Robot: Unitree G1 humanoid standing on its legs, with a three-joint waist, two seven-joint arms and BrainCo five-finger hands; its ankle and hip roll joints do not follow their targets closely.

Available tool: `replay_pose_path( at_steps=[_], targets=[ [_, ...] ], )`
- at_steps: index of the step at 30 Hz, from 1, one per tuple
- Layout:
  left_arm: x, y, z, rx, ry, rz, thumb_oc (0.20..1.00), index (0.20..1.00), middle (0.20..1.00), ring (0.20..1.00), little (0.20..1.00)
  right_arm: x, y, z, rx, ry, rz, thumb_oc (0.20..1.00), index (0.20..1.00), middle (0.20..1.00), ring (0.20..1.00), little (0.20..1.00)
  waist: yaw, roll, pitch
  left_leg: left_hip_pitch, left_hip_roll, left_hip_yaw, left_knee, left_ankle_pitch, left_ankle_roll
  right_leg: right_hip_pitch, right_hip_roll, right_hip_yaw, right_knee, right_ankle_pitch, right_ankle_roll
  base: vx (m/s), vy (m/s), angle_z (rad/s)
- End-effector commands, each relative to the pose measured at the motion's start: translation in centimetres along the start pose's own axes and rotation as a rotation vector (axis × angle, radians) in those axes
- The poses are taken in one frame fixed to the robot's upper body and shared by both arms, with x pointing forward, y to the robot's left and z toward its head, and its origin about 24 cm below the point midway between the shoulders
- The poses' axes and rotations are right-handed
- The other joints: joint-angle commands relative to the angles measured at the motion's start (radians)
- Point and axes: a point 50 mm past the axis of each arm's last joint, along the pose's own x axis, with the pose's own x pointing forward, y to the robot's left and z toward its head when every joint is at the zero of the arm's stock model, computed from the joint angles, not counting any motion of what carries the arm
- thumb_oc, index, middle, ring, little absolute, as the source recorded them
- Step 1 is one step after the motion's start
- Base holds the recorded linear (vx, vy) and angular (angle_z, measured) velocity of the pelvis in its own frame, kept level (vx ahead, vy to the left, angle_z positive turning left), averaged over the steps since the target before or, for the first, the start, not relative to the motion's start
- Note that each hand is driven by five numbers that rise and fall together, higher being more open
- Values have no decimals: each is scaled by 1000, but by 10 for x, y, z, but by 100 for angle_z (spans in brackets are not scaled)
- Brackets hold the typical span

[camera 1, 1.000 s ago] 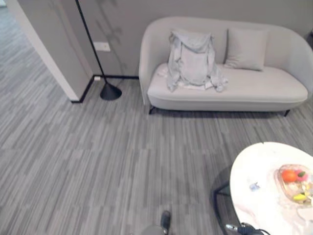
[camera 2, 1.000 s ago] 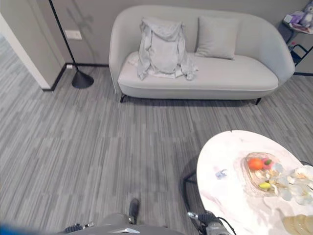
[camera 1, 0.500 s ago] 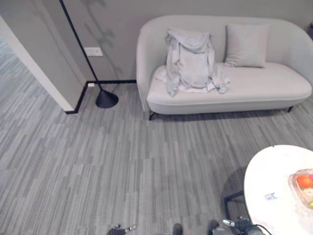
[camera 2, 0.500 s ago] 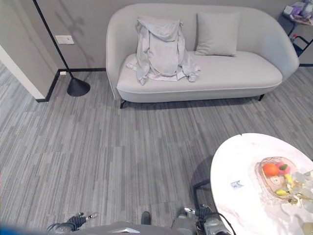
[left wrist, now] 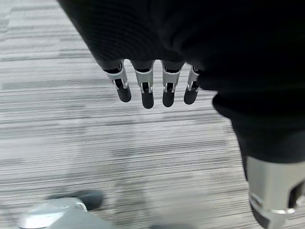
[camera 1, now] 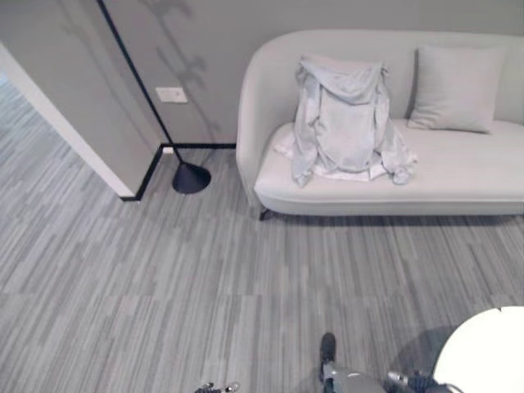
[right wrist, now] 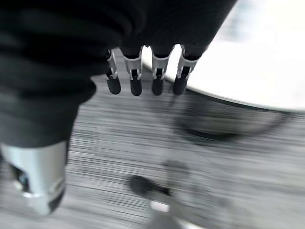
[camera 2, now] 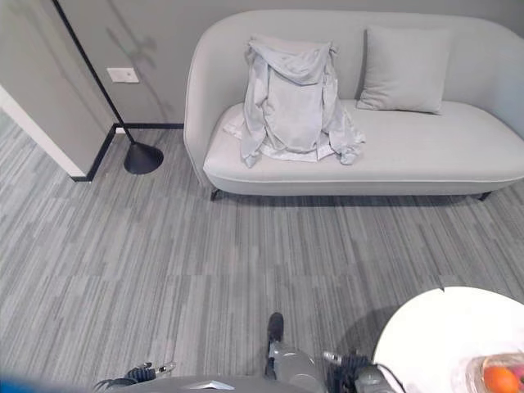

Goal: Hang the clothes on the sofa on the clothes rack.

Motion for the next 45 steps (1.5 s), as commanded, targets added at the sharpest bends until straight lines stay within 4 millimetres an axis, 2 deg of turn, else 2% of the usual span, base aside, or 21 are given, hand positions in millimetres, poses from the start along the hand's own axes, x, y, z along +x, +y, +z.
replay_pose_path(
  at_steps=[1, 4, 6, 8, 9, 11, 13, 14, 15, 19, 24, 27, 32, 34, 36, 37, 39, 41, 42, 43, 45],
  targets=[
    [2, 17, 22, 35, -67, 39, 1000, 1000, 1000, 1000, 1000, -1, -1, -9, 34, 31, -12, 1000, 1000, 1000, 1000, 1000, -6, -3, 6, -26, 166, -35, -73, 246, -33, -33, -61, 15, 11, -49, 265, 271, -161, 26],
    [2, 16, 24, 20, -75, 36, 1000, 1000, 1000, 1000, 1000, 0, -4, -9, 47, 34, -23, 1000, 1000, 1000, 1000, 1000, -2, -12, 13, -66, 177, 8, 11, 295, -26, 8, -61, 10, 11, -80, 253, 230, -143, 11],
    [2, 14, 23, 10, -72, 33, 1000, 1000, 1000, 1000, 1000, 0, -8, -10, 58, 36, -31, 1000, 1000, 1000, 1000, 1000, 1, -16, 12, -74, 209, 92, 40, 324, -1, 57, -54, 12, 11, -119, 234, 345, -143, -4],
    [2, 9, 22, 13, -71, 16, 1000, 1000, 1000, 1000, 1000, 0, -10, -9, 53, 33, -33, 1000, 1000, 1000, 1000, 1000, 14, -22, 6, -121, 191, 141, -34, 239, 23, 105, -57, 13, 11, -163, 233, 392, -100, 12],
    [2, 7, 22, 20, -70, 10, 1000, 1000, 1000, 1000, 1000, 0, -12, -6, 51, 23, -36, 1000, 1000, 1000, 1000, 1000, 27, -34, 16, -205, 135, 134, -70, 172, 30, 133, -67, 18, 11, -186, 237, 259, -40, 34],
    [2, 6, 23, 31, -69, 6, 1000, 1000, 1000, 1000, 1000, 1, -12, 0, 44, 4, -41, 1000, 1000, 1000, 1000, 1000, 51, -32, 42, -319, 67, 100, -120, 215, 21, 157, -52, 36, 11, -197, 238, 179, -24, 34],
    [2, 5, 21, 36, -64, 2, 1000, 1000, 1000, 1000, 1000, 1, -12, 2, 38, -1, -40, 1000, 1000, 1000, 1000, 1000, 63, -26, 55, -349, 44, 82, -159, 254, 17, 180, -39, 39, 11, -206, 235, 163, -5, 12],
    [2, 4, 19, 44, -57, -2, 1000, 1000, 1000, 1000, 1000, 2, -12, 6, 31, -16, -40, 1000, 1000, 1000, 1000, 1000, 87, -15, 74, -450, -4, 71, -237, 313, 6, 224, -15, 57, 11, -232, 229, 247, 2, -25],
    [2, 4, 18, 49, -53, -5, 1000, 1000, 1000, 1000, 1000, 2, -12, 8, 28, -20, -42, 1000, 1000, 1000, 1000, 1000, 92, -8, 79, -508, -18, 88, -244, 326, -4, 239, -5, 66, 11, -240, 225, 345, 20, -67],
    [0, 4, 1, 57, 1, -10, 1000, 1000, 1000, 1000, 1000, 2, -7, 7, 3, -16, -26, 1000, 1000, 1000, 1000, 1000, 116, 7, 61, -550, -18, 151, -244, 380, -4, 296, 24, 105, 11, -271, 215, 344, 72, -44],
    [-2, 10, -12, 53, 41, 4, 1000, 1000, 1000, 1000, 1000, 0, -1, -4, -38, 22, -1, 1000, 1000, 1000, 1000, 1000, 142, 1, 40, -494, -15, 97, -244, 426, 2, 331, 17, 125, 11, -300, 216, 271, 124, -63],
    [-2, 18, -12, 44, 45, 31, 1000, 1000, 1000, 1000, 1000, 0, 7, -4, -48, 29, 27, 1000, 1000, 1000, 1000, 1000, 151, -34, 14, -461, -19, 112, -232, 393, 28, 354, -40, 135, 11, -295, 238, 359, 181, -10],
    [0, 23, 1, 43, 6, 45, 1000, 1000, 1000, 1000, 1000, 0, 13, 1, -48, 8, 44, 1000, 1000, 1000, 1000, 1000, 158, -58, -6, -450, -38, 133, -188, 322, 69, 324, -95, 144, 99, -287, 267, 225, 163, -25],
    [1, 27, 12, 28, -32, 55, 1000, 1000, 1000, 1000, 1000, 1, 16, 15, -51, -43, 55, 1000, 1000, 1000, 1000, 1000, 155, -51, 7, -444, -42, 133, -155, 277, 92, 232, -121, 134, 288, -238, 293, 146, 176, -14],
    [1, 31, 17, 19, -45, 68, 1000, 1000, 1000, 1000, 1000, 1, 18, 28, -54, -86, 59, 1000, 1000, 1000, 1000, 1000, 143, -32, 28, -435, -31, 125, -146, 261, 108, 148, -134, 111, 450, -186, 282, 55, 121, -10],
    [1, 31, 17, 18, -45, 68, 1000, 1000, 1000, 1000, 1000, 1, 18, 28, -54, -86, 59, 1000, 1000, 1000, 1000, 1000, 143, -32, 28, -437, -31, 126, -146, 260, 108, 145, -134, 111, 453, -187, 282, 108, 116, -3],
    [0, 34, 14, 16, -34, 81, 1000, 1000, 1000, 1000, 1000, 0, 22, 37, -44, -125, 67, 1000, 1000, 1000, 1000, 1000, 140, -5, 39, -412, -6, 114, -149, 241, 119, 78, -170, 56, 592, -170, 252, 179, 76, 1],
    [0, 35, 16, 14, -40, 83, 1000, 1000, 1000, 1000, 1000, 0, 24, 40, -52, -139, 71, 1000, 1000, 1000, 1000, 1000, 158, -2, 41, -389, 14, 107, -151, 222, 108, 66, -235, -14, 528, -192, 235, 186, -58, -10],
    [0, 35, 16, 14, -40, 84, 1000, 1000, 1000, 1000, 1000, 0, 24, 40, -52, -139, 71, 1000, 1000, 1000, 1000, 1000, 155, -3, 46, -385, 13, 105, -152, 221, 107, 72, -236, -17, 528, -194, 235, 226, -199, -30],
    [1, 35, 18, 14, -48, 88, 1000, 1000, 1000, 1000, 1000, 0, 23, 44, -51, -150, 70, 1000, 1000, 1000, 1000, 1000, 164, -10, 48, -370, 32, 105, -153, 203, 87, 72, -296, -64, 384, -196, 242, 216, -247, -37],
    [1, 33, 21, 12, -60, 89, 1000, 1000, 1000, 1000, 1000, 1, 20, 49, -38, -159, 60, 1000, 1000, 1000, 1000, 1000, 152, -19, 69, -334, 50, 93, -170, 187, 64, 37, -329, -49, 225, -126, 283, 259, -332, -18]
  ],
)
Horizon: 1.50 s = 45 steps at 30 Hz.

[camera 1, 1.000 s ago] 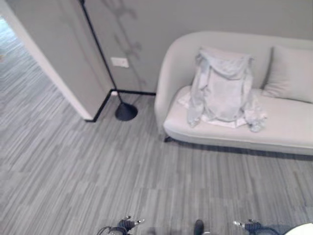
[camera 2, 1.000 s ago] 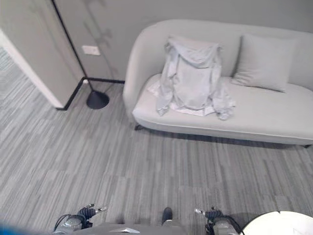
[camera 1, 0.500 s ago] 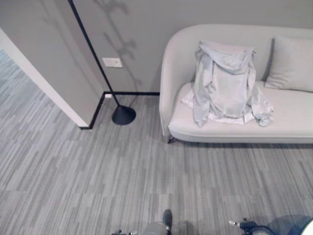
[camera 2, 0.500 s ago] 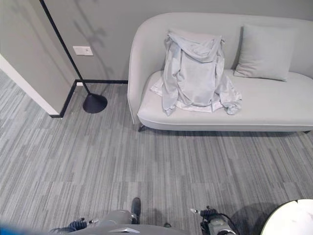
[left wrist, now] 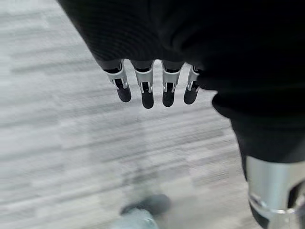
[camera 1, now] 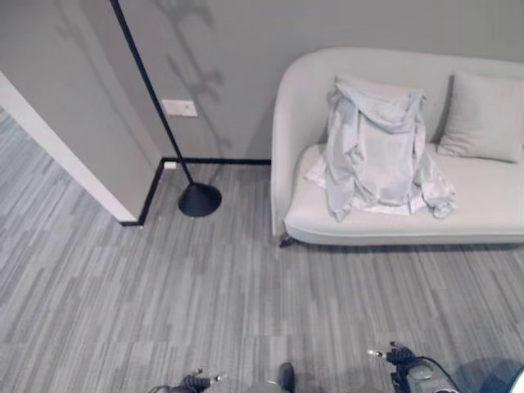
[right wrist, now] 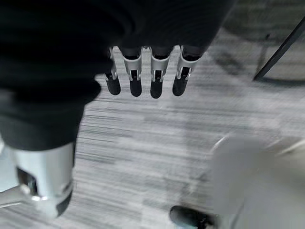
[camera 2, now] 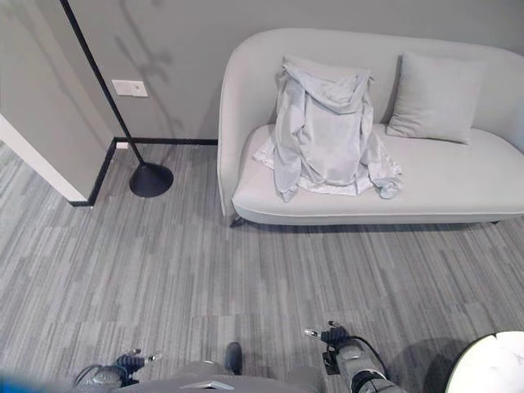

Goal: Hang the clothes on the sofa on the clothes rack.

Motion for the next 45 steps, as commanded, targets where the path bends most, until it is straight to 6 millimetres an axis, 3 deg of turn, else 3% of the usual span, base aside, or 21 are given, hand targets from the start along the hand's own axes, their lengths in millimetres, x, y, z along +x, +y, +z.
replay_pose_path(
  at_steps=[1, 2, 3, 6, 8, 10, 13, 14, 15, 17, 18, 20, 21, 24, 27, 30, 32, 38, 40, 42, 45],
  targets=[
    [2, 4, 21, -60, -65, 33, 1000, 1000, 1000, 1000, 1000, 2, -20, 15, -19, -49, -54, 1000, 1000, 1000, 1000, 1000, -27, 8, 56, -4, 102, -209, -12, 10, -143, -69, 22, 79, -115, 164, 20, 240, -314, 7],
    [3, 3, 23, -62, -73, 31, 1000, 1000, 1000, 1000, 1000, 2, -20, 15, -18, -48, -55, 1000, 1000, 1000, 1000, 1000, -38, 8, 59, 4, 109, -219, -20, 7, -152, -94, 5, 97, -173, 194, 39, 361, -470, 8],
    [3, 0, 28, -65, -89, 31, 1000, 1000, 1000, 1000, 1000, 2, -23, 16, -16, -48, -71, 1000, 1000, 1000, 1000, 1000, -57, 27, 74, 62, 151, -236, -61, 0, -182, -169, -11, 117, -252, 241, 64, 270, -349, 23],
    [3, -2, 28, -64, -89, 29, 1000, 1000, 1000, 1000, 1000, 2, -24, 16, -18, -49, -77, 1000, 1000, 1000, 1000, 1000, -64, 35, 81, 90, 175, -232, -71, -9, -199, -200, -7, 121, -252, 246, 64, 254, -376, 45],
    [3, 0, 34, -55, -103, 40, 1000, 1000, 1000, 1000, 1000, 2, -26, 14, -10, -44, -84, 1000, 1000, 1000, 1000, 1000, -80, -1, 77, 140, 215, -238, -71, -34, -247, -156, -6, 106, -252, 285, 64, 455, -691, 44],
    [3, -1, 32, -68, -98, 40, 1000, 1000, 1000, 1000, 1000, 2, -26, 13, -7, -48, -88, 1000, 1000, 1000, 1000, 1000, -91, -8, 71, 155, 273, -222, -71, -20, -272, -147, 16, 87, -216, 279, 64, 311, -614, 38],
    [3, -7, 26, -160, -76, 38, 1000, 1000, 1000, 1000, 1000, 1, -32, 6, -19, -27, -103, 1000, 1000, 1000, 1000, 1000, -98, 9, 56, 129, 348, -229, -71, 55, -307, -138, 49, 46, -157, 240, 64, 210, -465, 47],
    [3, -7, 26, -160, -76, 38, 1000, 1000, 1000, 1000, 1000, 1, -32, 6, -19, -27, -103, 1000, 1000, 1000, 1000, 1000, -98, 10, 55, 129, 349, -230, -71, 55, -307, -138, 49, 46, -158, 240, 64, 199, -418, 40],
    [3, -12, 28, -176, -83, 30, 1000, 1000, 1000, 1000, 1000, 0, -38, 3, -12, -20, -123, 1000, 1000, 1000, 1000, 1000, -104, 15, 44, 98, 374, -197, -71, 185, -299, -117, 74, 21, -162, 207, 64, 134, -262, 28],
    [3, -14, 29, -178, -87, 20, 1000, 1000, 1000, 1000, 1000, -1, -43, 1, -7, -18, -139, 1000, 1000, 1000, 1000, 1000, -108, 14, 37, 84, 384, -155, -71, 225, -289, -100, 89, -3, -173, 191, 49, 208, -408, 43],
    [2, -15, 31, -168, -105, 12, 1000, 1000, 1000, 1000, 1000, -2, -51, -4, 3, 0, -160, 1000, 1000, 1000, 1000, 1000, -100, 12, 29, 96, 345, -146, -71, 184, -247, -68, 130, -6, -207, 168, 25, 281, -527, 30],
    [2, -19, 30, -166, -101, -1, 1000, 1000, 1000, 1000, 1000, -3, -56, -8, 9, 11, -172, 1000, 1000, 1000, 1000, 1000, -97, 4, 23, 79, 250, -216, -53, 102, -214, -26, 157, 6, -236, 154, 6, 257, -448, -20],
    [2, -21, 35, -148, -112, -19, 1000, 1000, 1000, 1000, 1000, -3, -59, -9, 24, 15, -184, 1000, 1000, 1000, 1000, 1000, -94, 2, 24, 36, 145, -221, -42, 55, -180, 2, 188, 11, -252, 136, -3, 237, -374, -39],
    [2, -23, 38, -124, -120, -37, 1000, 1000, 1000, 1000, 1000, -3, -58, -7, 29, 6, -184, 1000, 1000, 1000, 1000, 1000, -81, 11, 36, -50, 31, -215, -57, 87, -152, 9, 233, 22, -252, 123, -16, 201, -225, 2],
    [2, -23, 36, -122, -115, -41, 1000, 1000, 1000, 1000, 1000, -2, -53, -2, 38, -11, -171, 1000, 1000, 1000, 1000, 1000, -66, 25, 51, -144, -45, -203, -71, 134, -148, 27, 281, 36, -252, 109, -33, 201, -127, -5],
    [2, -22, 34, -122, -108, -43, 1000, 1000, 1000, 1000, 1000, -1, -48, -2, 40, -15, -159, 1000, 1000, 1000, 1000, 1000, -51, 31, 60, -191, -65, -184, -71, 150, -156, 56, 315, 61, -252, 83, -48, 213, -66, -18],
    [1, -21, 16, -118, -53, -40, 1000, 1000, 1000, 1000, 1000, -2, -36, -10, 10, 11, -125, 1000, 1000, 1000, 1000, 1000, -33, 33, 47, -174, -54, -198, -71, 183, -134, 108, 353, 99, -252, 44, -66, 401, -33, -59],
    [0, -13, -1, -127, 4, -25, 1000, 1000, 1000, 1000, 1000, -3, -21, -17, -37, 32, -71, 1000, 1000, 1000, 1000, 1000, -16, -11, 17, -112, -38, -183, -71, 158, -111, 162, 318, 114, -222, 2, -61, 310, 80, -38],
    [0, -6, 1, -137, -7, -1, 1000, 1000, 1000, 1000, 1000, -2, -17, -13, -68, 19, -52, 1000, 1000, 1000, 1000, 1000, 1, -25, 16, -72, -27, -164, -63, 121, -97, 133, 273, 111, -81, 2, -35, 324, 143, -53],
    [1, -1, 7, -137, -23, 9, 1000, 1000, 1000, 1000, 1000, -1, -17, -6, -61, -1, -50, 1000, 1000, 1000, 1000, 1000, -6, -12, 29, -53, -11, -158, -55, 104, -87, 72, 243, 98, 53, 23, -16, 150, 133, -33],
    [2, 4, 15, -118, -49, 23, 1000, 1000, 1000, 1000, 1000, 0, -15, 2, -46, -28, -49, 1000, 1000, 1000, 1000, 1000, -33, 20, 47, -36, 17, -172, -47, 94, -76, -34, 220, 95, 258, 50, -27, 108, 123, -14]
  ],
)
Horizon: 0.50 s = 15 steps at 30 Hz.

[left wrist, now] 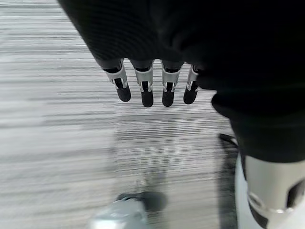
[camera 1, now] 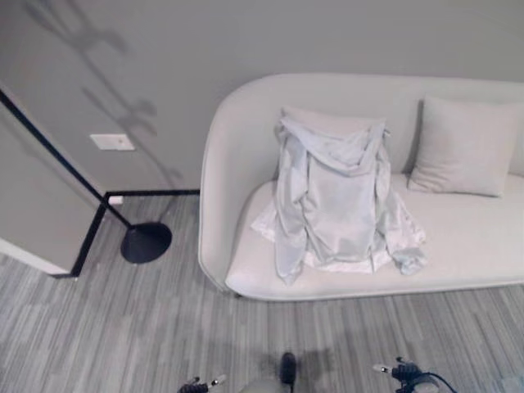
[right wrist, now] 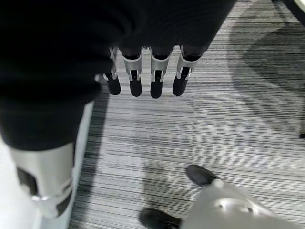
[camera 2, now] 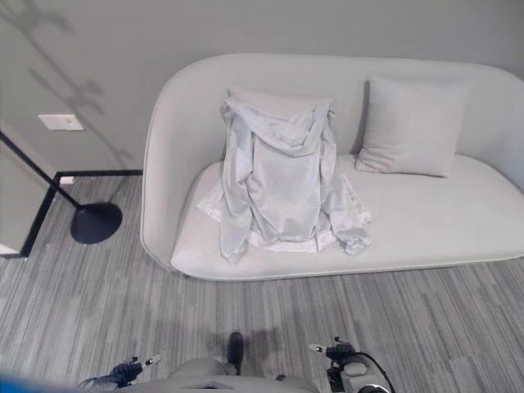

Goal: Hang the clothes on the sofa on the clothes rack.

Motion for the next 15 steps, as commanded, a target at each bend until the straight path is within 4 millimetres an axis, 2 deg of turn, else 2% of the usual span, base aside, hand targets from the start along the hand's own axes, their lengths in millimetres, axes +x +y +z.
replay_pose_path(
  at_steps=[1, 2, 4, 5, 6, 7, 8, 9, 10, 11, 14, 15],
  targets=[
    [1, 7, 5, 6, -12, 25, 1000, 1000, 1000, 1000, 1000, 2, -11, 25, -30, -92, -23, 1000, 1000, 1000, 1000, 1000, 2, 23, 17, -38, 26, -65, 28, -4, -119, -1, -33, -10, -40, 92, 3, 206, -28, 11],
    [1, 9, 8, 8, -22, 31, 1000, 1000, 1000, 1000, 1000, 2, -11, 24, -26, -91, -24, 1000, 1000, 1000, 1000, 1000, 10, 19, 12, -29, 38, -65, 27, -17, -128, 14, -75, -37, -108, 92, -8, 224, -124, 15],
    [2, 9, 12, 18, -29, 33, 1000, 1000, 1000, 1000, 1000, 2, -14, 27, -16, -96, -32, 1000, 1000, 1000, 1000, 1000, 14, 14, 17, -14, 52, -73, 25, -37, -142, 18, -119, -56, -231, 111, 0, 259, -222, 4],
    [2, 7, 13, 33, -32, 31, 1000, 1000, 1000, 1000, 1000, 3, -17, 29, -12, -95, -44, 1000, 1000, 1000, 1000, 1000, -1, 4, 26, 4, 56, -82, 22, -57, -155, -23, -146, -29, -369, 173, 31, 283, -263, -4],
    [2, 6, 12, 40, -31, 29, 1000, 1000, 1000, 1000, 1000, 3, -20, 28, -17, -91, -52, 1000, 1000, 1000, 1000, 1000, -9, 3, 35, 21, 62, -86, 19, -69, -161, -30, -154, -18, -431, 210, 49, 381, -368, 9],
    [2, 3, 15, 64, -39, 29, 1000, 1000, 1000, 1000, 1000, 3, -24, 26, -25, -81, -71, 1000, 1000, 1000, 1000, 1000, -30, 14, 47, 63, 87, -99, 5, -87, -178, -96, -180, -21, -519, 272, 85, 438, -447, 29],
    [3, -1, 18, 69, -50, 23, 1000, 1000, 1000, 1000, 1000, 3, -26, 22, -45, -65, -82, 1000, 1000, 1000, 1000, 1000, -48, 21, 54, 97, 113, -110, 3, -105, -199, -152, -204, -32, -562, 306, 103, 458, -496, 44],
    [3, -2, 19, 64, -51, 21, 1000, 1000, 1000, 1000, 1000, 3, -27, 18, -55, -50, -87, 1000, 1000, 1000, 1000, 1000, -54, 27, 64, 119, 128, -115, 3, -116, -212, -165, -207, -35, -562, 311, 103, 407, -485, 50],
    [3, -1, 21, 60, -58, 23, 1000, 1000, 1000, 1000, 1000, 3, -28, 16, -58, -43, -90, 1000, 1000, 1000, 1000, 1000, -59, 21, 65, 135, 138, -120, 3, -126, -225, -174, -212, -37, -562, 321, 103, 532, -734, 57],
    [3, -1, 22, 75, -61, 30, 1000, 1000, 1000, 1000, 1000, 2, -29, 10, -51, -25, -92, 1000, 1000, 1000, 1000, 1000, -61, -16, 54, 159, 160, -125, 3, -151, -261, -132, -212, -40, -562, 348, 103, 438, -617, 67],
    [3, -1, 23, 67, -66, 27, 1000, 1000, 1000, 1000, 1000, 2, -31, 12, -49, -29, -95, 1000, 1000, 1000, 1000, 1000, -64, -15, 55, 162, 185, -118, 3, -146, -270, -119, -203, -48, -562, 355, 103, 225, -380, 82],
    [3, -3, 22, 65, -61, 24, 1000, 1000, 1000, 1000, 1000, 2, -33, 11, -44, -31, -102, 1000, 1000, 1000, 1000, 1000, -77, -15, 47, 170, 229, -105, 3, -139, -297, -130, -180, -57, -526, 345, 103, 231, -479, 72]
  ],
)
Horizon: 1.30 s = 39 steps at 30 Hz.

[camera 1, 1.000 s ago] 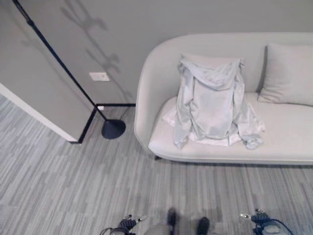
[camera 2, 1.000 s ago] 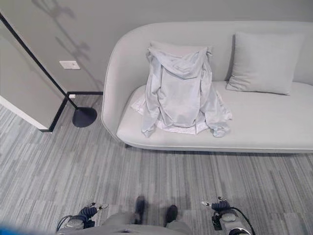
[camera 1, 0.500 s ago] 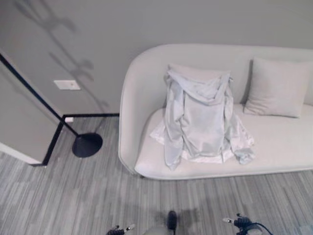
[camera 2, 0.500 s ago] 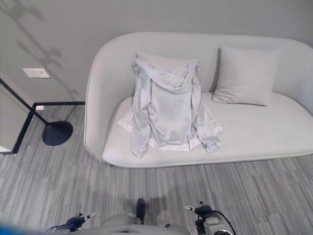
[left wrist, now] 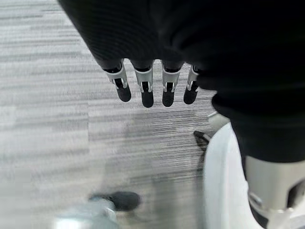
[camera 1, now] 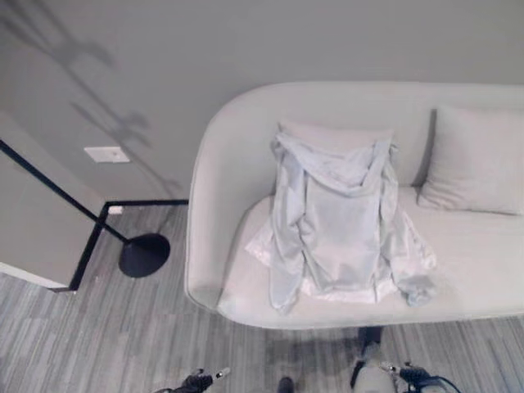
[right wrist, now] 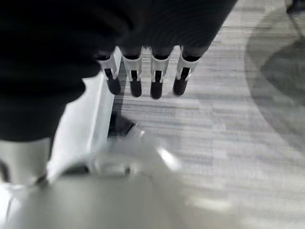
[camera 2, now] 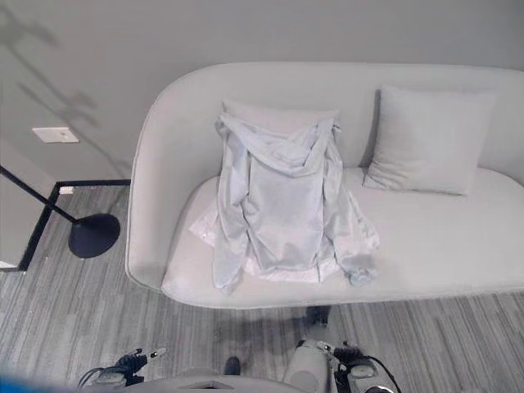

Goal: Hang the clothes on the sofa on the clothes rack.

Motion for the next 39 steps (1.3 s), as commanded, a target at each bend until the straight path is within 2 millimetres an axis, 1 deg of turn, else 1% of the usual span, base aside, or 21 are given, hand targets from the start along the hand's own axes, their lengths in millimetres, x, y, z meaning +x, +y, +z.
replay_pose_path(
  at_steps=[1, 2, 3, 4, 5, 6, 8, 9, 10, 11, 12, 13, 14, 18, 19, 20, 21, 25, 30, 35, 39],
  targets=[
    [2, 6, 17, 42, -54, 17, 1000, 1000, 1000, 1000, 1000, 2, -21, 31, -63, -118, -65, 1000, 1000, 1000, 1000, 1000, -1, 10, 22, -8, 232, 82, -41, 76, -161, 44, 27, 46, 39, -59, 4, 297, -643, 50],
    [2, 2, 17, 39, -54, 8, 1000, 1000, 1000, 1000, 1000, 2, -25, 31, -52, -118, -76, 1000, 1000, 1000, 1000, 1000, -7, 13, 16, -27, 251, 69, -41, 107, -176, 54, 43, 33, 44, -80, 4, 161, -337, 31],
    [2, 2, 16, 39, -54, 8, 1000, 1000, 1000, 1000, 1000, 2, -25, 30, -53, -118, -76, 1000, 1000, 1000, 1000, 1000, -10, 15, 15, -28, 253, 66, -41, 107, -177, 56, 43, 30, 43, -81, 4, 113, -271, 37],
    [2, 0, 19, 42, -64, 2, 1000, 1000, 1000, 1000, 1000, 2, -27, 32, -43, -120, -82, 1000, 1000, 1000, 1000, 1000, -13, 20, 11, -47, 265, 65, -41, 131, -184, 62, 55, 23, 42, -99, 1, 133, -327, 44],
    [2, -5, 24, 34, -81, -13, 1000, 1000, 1000, 1000, 1000, 2, -34, 33, -23, -129, -99, 1000, 1000, 1000, 1000, 1000, -18, 29, 3, -76, 293, 71, -41, 217, -188, 81, 93, 14, 24, -133, -22, 132, -327, 38],
    [2, -5, 24, 34, -81, -13, 1000, 1000, 1000, 1000, 1000, 2, -34, 33, -23, -129, -99, 1000, 1000, 1000, 1000, 1000, -19, 30, 3, -77, 295, 69, -41, 217, -188, 82, 94, 12, 23, -132, -22, 129, -331, 23],
    [2, -5, 27, 28, -94, -14, 1000, 1000, 1000, 1000, 1000, 2, -38, 31, -20, -126, -115, 1000, 1000, 1000, 1000, 1000, -20, 35, -2, -82, 324, 121, -41, 290, -179, 116, 128, -5, -7, -160, -41, 138, -333, 20],
    [2, -8, 32, 10, -117, -25, 1000, 1000, 1000, 1000, 1000, 2, -44, 30, -13, -127, -130, 1000, 1000, 1000, 1000, 1000, -18, 38, -8, -93, 327, 212, -36, 336, -161, 152, 158, -27, -28, -195, -61, 153, -350, 27],
    [2, -8, 32, 10, -117, -25, 1000, 1000, 1000, 1000, 1000, 2, -44, 30, -13, -126, -130, 1000, 1000, 1000, 1000, 1000, -17, 38, -8, -92, 327, 214, -35, 335, -161, 152, 158, -26, -28, -195, -61, 180, -404, 25],
    [2, -11, 31, 3, -113, -31, 1000, 1000, 1000, 1000, 1000, 2, -45, 28, -19, -122, -130, 1000, 1000, 1000, 1000, 1000, -8, 34, -10, -105, 271, 180, -27, 269, -137, 169, 175, -21, -28, -221, -68, 110, -218, 12],
    [2, -12, 28, 5, -104, -38, 1000, 1000, 1000, 1000, 1000, 1, -46, 27, -22, -117, -130, 1000, 1000, 1000, 1000, 1000, -5, 32, -9, -115, 237, 170, -27, 235, -130, 183, 177, -25, -28, -229, -70, 133, -262, -1],
    [2, -13, 27, 6, -101, -41, 1000, 1000, 1000, 1000, 1000, 1, -46, 27, -23, -117, -129, 1000, 1000, 1000, 1000, 1000, -3, 29, -11, -132, 211, 168, -27, 225, -125, 184, 177, -25, -28, -228, -70, 87, -160, -12],
    [2, -14, 27, 14, -99, -46, 1000, 1000, 1000, 1000, 1000, 2, -44, 27, -25, -116, -128, 1000, 1000, 1000, 1000, 1000, 4, 26, -5, -165, 175, 157, -23, 218, -118, 185, 182, -22, -28, -232, -70, 69, -135, -5],
    [2, -13, 25, 30, -84, -55, 1000, 1000, 1000, 1000, 1000, 2, -40, 32, -28, -129, -116, 1000, 1000, 1000, 1000, 1000, 31, 24, 23, -274, 56, 81, -21, 230, -100, 204, 211, 10, -28, -232, -79, 67, -84, -6],
    [2, -14, 24, 34, -79, -60, 1000, 1000, 1000, 1000, 1000, 2, -39, 32, -32, -131, -114, 1000, 1000, 1000, 1000, 1000, 34, 27, 27, -283, 36, 67, -19, 231, -95, 209, 218, 22, -28, -232, -82, 63, -21, -45],
    [2, -14, 22, 41, -73, -59, 1000, 1000, 1000, 1000, 1000, 2, -38, 33, -42, -135, -112, 1000, 1000, 1000, 1000, 1000, 37, 31, 29, -277, 26, 56, -19, 225, -88, 216, 227, 37, -28, -235, -85, 74, 14, -55],
    [1, -15, 19, 48, -63, -63, 1000, 1000, 1000, 1000, 1000, 2, -38, 33, -52, -137, -108, 1000, 1000, 1000, 1000, 1000, 32, 35, 26, -260, 29, 59, -24, 224, -85, 227, 235, 40, -28, -238, -90, 70, 44, -40],
    [1, -18, 19, 112, -67, -81, 1000, 1000, 1000, 1000, 1000, 2, -35, 32, -48, -135, -106, 1000, 1000, 1000, 1000, 1000, 9, 45, 15, -221, 36, 80, -41, 229, -82, 226, 237, 56, -28, -231, -98, 52, 97, -6],
    [1, -18, 15, 138, -59, -84, 1000, 1000, 1000, 1000, 1000, 2, -31, 25, -71, -105, -92, 1000, 1000, 1000, 1000, 1000, 2, 45, -1, -179, 29, 104, -41, 199, -72, 240, 223, 81, -28, -224, -91, 60, 106, -19],
    [0, -17, 9, 144, -43, -85, 1000, 1000, 1000, 1000, 1000, 2, -26, 25, -67, -105, -79, 1000, 1000, 1000, 1000, 1000, 3, 45, -4, -159, 21, 116, -41, 186, -61, 241, 212, 101, -28, -214, -81, 19, 93, -15],
    [0, -12, 5, 131, -27, -66, 1000, 1000, 1000, 1000, 1000, 2, -21, 25, -63, -109, -63, 1000, 1000, 1000, 1000, 1000, 2, 39, -6, -142, 16, 129, -41, 170, -52, 247, 202, 119, -28, -209, -76, 16, 73, -8]
  ],
)
